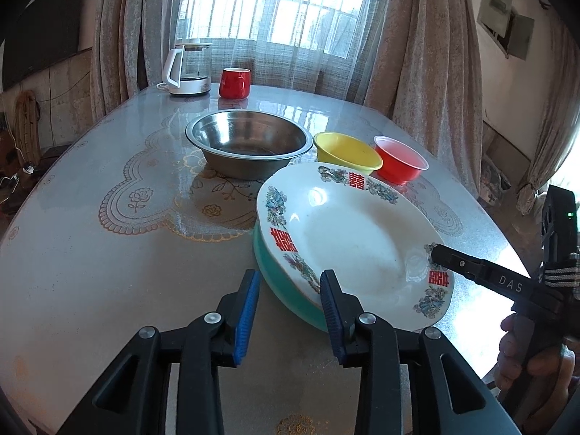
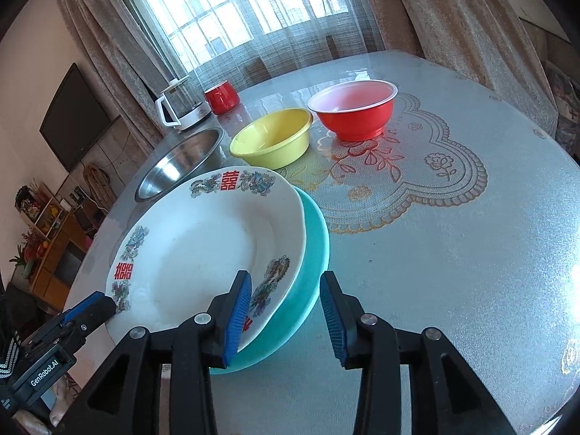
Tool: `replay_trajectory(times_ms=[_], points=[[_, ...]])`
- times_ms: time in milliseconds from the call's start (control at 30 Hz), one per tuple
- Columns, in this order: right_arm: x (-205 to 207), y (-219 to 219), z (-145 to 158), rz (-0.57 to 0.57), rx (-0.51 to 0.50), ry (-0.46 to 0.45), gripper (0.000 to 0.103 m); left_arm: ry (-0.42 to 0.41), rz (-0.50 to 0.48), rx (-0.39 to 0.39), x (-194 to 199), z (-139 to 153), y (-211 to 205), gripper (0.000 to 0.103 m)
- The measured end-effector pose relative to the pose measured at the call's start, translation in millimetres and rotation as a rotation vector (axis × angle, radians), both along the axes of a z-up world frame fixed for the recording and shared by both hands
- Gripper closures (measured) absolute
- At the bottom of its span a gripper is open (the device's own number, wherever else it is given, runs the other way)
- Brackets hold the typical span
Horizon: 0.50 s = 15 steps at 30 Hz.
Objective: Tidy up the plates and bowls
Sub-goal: 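Open both grippers and release the red-character plate rim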
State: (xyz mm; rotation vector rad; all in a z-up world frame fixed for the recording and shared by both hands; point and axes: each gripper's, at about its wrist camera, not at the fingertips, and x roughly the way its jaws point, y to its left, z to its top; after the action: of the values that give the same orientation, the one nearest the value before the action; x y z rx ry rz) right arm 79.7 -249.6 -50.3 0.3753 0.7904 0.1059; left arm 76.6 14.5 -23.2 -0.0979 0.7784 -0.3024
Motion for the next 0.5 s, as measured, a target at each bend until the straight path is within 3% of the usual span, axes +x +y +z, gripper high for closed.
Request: replay_trajectory(times_ms=[167,500], points=[[-3.9,-9.0,5.3,-0.055,-0.008,-0.02,0.063,-0.026,0.053,0.033,-3.7,1.9,12.0,0.065],[-5.6,-14.8,9.2,-0.083,0.015,-0.038,0.063,0.05,0.183,0.027,4.7,-22.1,50.7,0.059]])
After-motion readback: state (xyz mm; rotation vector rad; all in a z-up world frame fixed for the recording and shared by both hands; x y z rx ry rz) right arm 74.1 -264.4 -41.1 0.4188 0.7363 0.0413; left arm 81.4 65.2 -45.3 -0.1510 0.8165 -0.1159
